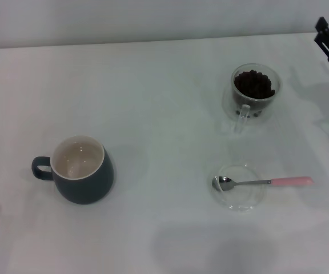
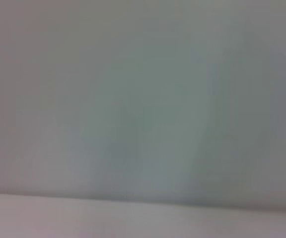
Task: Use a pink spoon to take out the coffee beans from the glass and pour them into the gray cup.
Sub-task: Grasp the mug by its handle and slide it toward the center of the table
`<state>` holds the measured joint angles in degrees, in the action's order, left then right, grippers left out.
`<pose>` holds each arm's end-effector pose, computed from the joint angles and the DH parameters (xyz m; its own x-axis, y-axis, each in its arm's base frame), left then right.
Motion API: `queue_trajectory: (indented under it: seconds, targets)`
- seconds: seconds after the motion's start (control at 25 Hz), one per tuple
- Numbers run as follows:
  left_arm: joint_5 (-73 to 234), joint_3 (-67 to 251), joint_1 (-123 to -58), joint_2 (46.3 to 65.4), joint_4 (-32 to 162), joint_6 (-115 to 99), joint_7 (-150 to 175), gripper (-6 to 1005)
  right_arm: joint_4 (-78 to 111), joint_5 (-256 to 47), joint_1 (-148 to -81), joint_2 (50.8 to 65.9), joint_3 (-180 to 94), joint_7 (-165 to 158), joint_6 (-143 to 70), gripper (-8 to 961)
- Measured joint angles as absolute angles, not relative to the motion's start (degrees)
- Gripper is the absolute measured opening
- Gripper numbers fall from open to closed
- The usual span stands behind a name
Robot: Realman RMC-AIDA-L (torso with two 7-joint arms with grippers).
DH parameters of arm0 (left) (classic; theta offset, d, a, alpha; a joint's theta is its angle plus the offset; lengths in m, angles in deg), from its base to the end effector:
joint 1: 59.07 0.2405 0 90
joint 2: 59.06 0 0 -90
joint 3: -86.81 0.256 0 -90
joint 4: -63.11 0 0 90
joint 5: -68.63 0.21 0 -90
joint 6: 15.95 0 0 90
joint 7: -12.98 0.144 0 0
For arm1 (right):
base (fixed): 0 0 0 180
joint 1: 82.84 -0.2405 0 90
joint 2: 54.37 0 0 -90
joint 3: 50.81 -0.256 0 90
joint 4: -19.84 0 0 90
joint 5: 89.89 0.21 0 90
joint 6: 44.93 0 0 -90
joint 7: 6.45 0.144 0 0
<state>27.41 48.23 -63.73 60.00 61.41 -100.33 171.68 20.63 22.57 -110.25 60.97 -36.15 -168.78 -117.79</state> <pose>-0.3888 0.1773 -0.0178 0.6385 0.0854 0.7648 0.7631 -0.1995 -0.6148 0.3520 0.3351 0.0364 0.7034 0.0942 -0.7045 -0.6954 -0.1140 -0.7095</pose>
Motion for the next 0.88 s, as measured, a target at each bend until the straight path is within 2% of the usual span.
queue_trajectory:
  seconds: [0.2, 0.88]
  targets:
    - [32.8, 48.5, -65.0, 60.02, 62.6, -99.8, 174.5, 880, 20.8, 22.5, -111.8, 61.01, -36.1, -168.8, -115.4, 841]
    - [39.7, 48.6, -73.8, 59.99, 62.3, -90.2, 174.6, 877, 20.6, 22.6, -110.6, 61.03, -36.1, -168.8, -115.6, 841]
